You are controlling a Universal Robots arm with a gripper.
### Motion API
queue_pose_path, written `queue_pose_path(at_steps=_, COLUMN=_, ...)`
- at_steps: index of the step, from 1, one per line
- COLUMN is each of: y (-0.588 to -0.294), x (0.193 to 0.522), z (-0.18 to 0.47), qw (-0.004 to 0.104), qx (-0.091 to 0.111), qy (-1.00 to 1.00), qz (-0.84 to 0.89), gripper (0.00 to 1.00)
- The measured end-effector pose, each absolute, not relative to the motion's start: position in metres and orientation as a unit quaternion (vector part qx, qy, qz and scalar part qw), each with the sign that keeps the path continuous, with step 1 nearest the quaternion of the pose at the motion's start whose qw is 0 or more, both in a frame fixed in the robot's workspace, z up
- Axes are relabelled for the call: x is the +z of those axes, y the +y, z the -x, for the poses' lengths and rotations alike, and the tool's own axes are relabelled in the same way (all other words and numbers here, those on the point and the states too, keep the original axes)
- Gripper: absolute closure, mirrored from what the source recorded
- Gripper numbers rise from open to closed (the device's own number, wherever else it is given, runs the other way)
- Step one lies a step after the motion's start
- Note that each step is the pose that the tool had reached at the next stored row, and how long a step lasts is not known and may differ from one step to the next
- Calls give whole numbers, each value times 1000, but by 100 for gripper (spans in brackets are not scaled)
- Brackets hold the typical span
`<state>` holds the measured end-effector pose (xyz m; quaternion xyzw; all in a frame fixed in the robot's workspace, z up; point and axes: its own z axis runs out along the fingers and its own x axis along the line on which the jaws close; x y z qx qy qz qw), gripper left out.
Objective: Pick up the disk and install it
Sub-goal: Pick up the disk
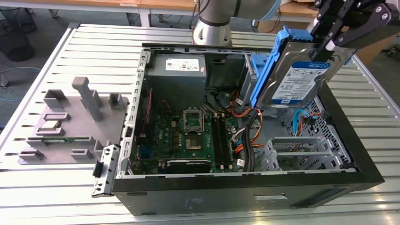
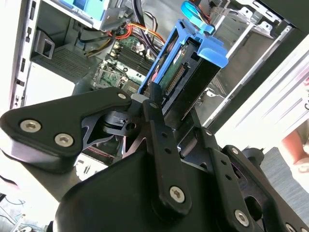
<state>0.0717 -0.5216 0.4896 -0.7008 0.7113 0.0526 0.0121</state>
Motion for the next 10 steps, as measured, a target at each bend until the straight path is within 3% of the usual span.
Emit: queue_pose_path(at_steps=10, y=-537, x=489, z=-72, qw=12, qx=53, qy=711, qz=701, gripper=65)
